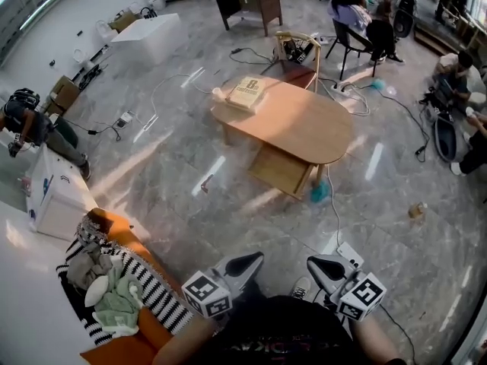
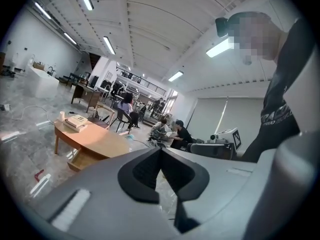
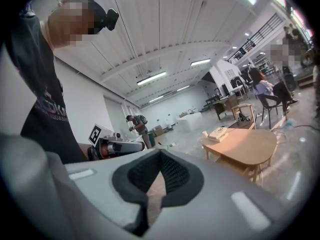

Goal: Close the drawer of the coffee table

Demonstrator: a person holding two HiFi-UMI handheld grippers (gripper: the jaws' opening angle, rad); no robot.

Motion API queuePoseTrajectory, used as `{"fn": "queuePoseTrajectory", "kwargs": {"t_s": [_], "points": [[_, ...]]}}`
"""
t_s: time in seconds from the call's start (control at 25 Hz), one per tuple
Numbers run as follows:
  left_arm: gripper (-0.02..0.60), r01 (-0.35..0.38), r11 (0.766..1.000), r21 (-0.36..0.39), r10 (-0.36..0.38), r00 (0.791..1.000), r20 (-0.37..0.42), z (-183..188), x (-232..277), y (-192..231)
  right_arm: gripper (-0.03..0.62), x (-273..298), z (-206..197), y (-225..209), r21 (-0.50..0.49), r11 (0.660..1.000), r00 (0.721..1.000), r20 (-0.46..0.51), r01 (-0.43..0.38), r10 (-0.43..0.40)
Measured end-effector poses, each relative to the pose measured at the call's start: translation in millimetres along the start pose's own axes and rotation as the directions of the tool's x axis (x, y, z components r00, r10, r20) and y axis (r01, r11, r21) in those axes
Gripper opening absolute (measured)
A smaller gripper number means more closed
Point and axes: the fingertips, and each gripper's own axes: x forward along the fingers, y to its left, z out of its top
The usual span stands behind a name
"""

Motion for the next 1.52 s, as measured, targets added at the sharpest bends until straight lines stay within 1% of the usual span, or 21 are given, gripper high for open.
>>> {"fn": "queuePoseTrajectory", "kwargs": {"t_s": [0.2,0.4,0.56,0.8,0.92,1.12,1.28,1.52], "points": [[0.005,0.058,0.998,-0.011,-0.058,0.998,-0.023,15,-9,47,-0.002,44,7,-1,0.028,0.997,0.997,0.008,0.078,-0.078],[0.005,0.096,0.995,0.024,-0.094,0.994,-0.048,33,-21,100,-0.002,101,18,-5,0.04,0.99,0.991,0.019,0.133,-0.134],[0.005,0.127,0.992,0.017,-0.126,0.991,-0.047,45,-32,141,-0.002,141,24,-5,0.039,0.984,0.984,0.022,0.174,-0.175],[0.005,0.192,0.981,0.012,-0.191,0.98,-0.053,60,-44,186,-0.002,180,28,-8,0.051,0.965,0.965,0.03,0.257,-0.259],[0.005,0.222,0.975,0.024,-0.22,0.974,-0.058,65,-55,205,-0.002,197,25,-7,0.058,0.952,0.952,0.034,0.301,-0.303],[0.005,0.242,0.969,0.044,-0.239,0.969,-0.071,72,-72,234,-0.002,216,26,-4,0.062,0.93,0.93,0.046,0.362,-0.365],[0.005,0.236,0.97,0.064,-0.231,0.97,-0.074,73,-79,252,-0.002,220,25,1,0.057,0.916,0.915,0.043,0.398,-0.4],[0.005,0.221,0.973,0.064,-0.217,0.974,-0.068,74,-65,263,-0.002,214,25,-16,0.054,0.903,0.902,0.039,0.427,-0.429]]}}
